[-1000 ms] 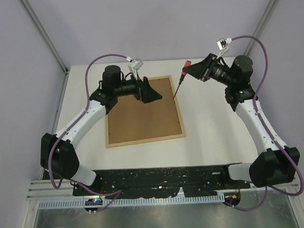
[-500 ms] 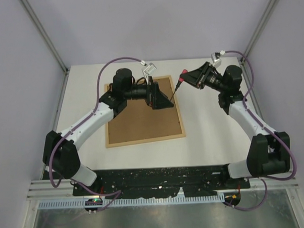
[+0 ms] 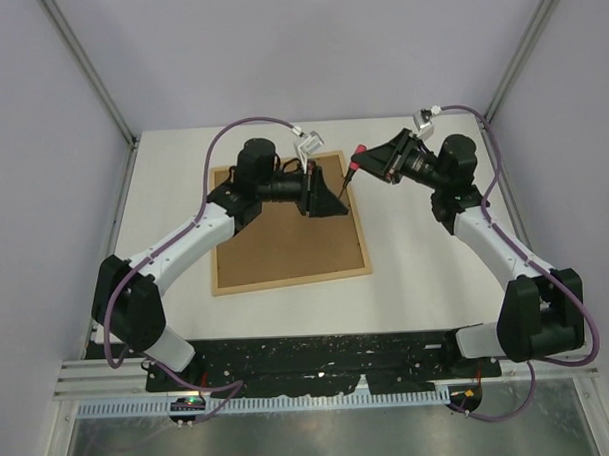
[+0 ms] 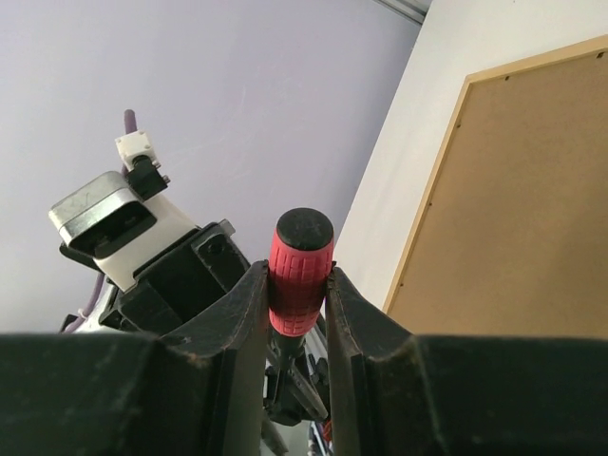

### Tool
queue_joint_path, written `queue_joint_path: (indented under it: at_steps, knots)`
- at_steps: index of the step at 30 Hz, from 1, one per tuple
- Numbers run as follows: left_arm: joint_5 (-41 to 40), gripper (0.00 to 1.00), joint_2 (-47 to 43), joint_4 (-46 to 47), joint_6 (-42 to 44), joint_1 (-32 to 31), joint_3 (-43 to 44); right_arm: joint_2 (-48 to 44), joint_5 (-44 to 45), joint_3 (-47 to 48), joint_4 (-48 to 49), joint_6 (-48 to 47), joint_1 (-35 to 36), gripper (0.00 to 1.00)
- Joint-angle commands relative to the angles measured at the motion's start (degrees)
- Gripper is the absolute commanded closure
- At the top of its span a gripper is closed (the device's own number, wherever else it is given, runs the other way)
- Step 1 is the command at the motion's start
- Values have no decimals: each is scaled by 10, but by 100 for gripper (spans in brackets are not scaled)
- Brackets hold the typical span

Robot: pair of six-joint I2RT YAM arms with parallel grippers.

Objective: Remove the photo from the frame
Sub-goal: Pick up the screwdriver from the center of the board.

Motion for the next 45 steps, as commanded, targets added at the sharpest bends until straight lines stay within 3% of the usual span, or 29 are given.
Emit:
queue_joint_path:
  at_steps: [1,2,6,8,9,10,13,16,20,25,28,32,40,45]
  knots:
    - [3,84,-5,-7,16,-5,26,-28,23,2,-11,-29,3,92]
    - [1,99,-5,-8,20,-6,26,-30,25,5,-19,-36,2,92]
    - [-3,100,-14,-61,65,-5,36,-26,-6,31,-63,-116,2,88]
    - [4,100,-24,-107,119,-5,44,-16,-66,72,-119,-215,1,65]
    - [8,100,-31,-129,142,-5,46,-12,-111,96,-169,-294,-2,61]
    - [13,100,-37,-146,167,-6,46,-8,-145,108,-188,-373,-4,44]
    - [51,100,-51,-202,231,-5,49,3,-232,175,-388,-552,-6,27]
    - [91,100,-54,-259,270,-6,62,11,-260,227,-602,-784,-3,23]
    - [138,100,-49,-276,267,-5,64,1,-253,235,-731,-982,22,23]
    - [157,100,-40,-233,223,-5,34,-67,-216,155,-702,-1038,91,23]
    - [162,100,-34,-194,197,-7,13,-87,-175,131,-660,-1019,142,23]
    - [164,100,-31,-208,208,-20,11,-75,-177,135,-640,-998,163,23]
    - [162,100,-54,-195,213,-31,-20,-38,-192,183,-653,-981,159,25]
    - [161,100,-66,-183,210,-32,-31,-20,-265,207,-662,-945,124,30]
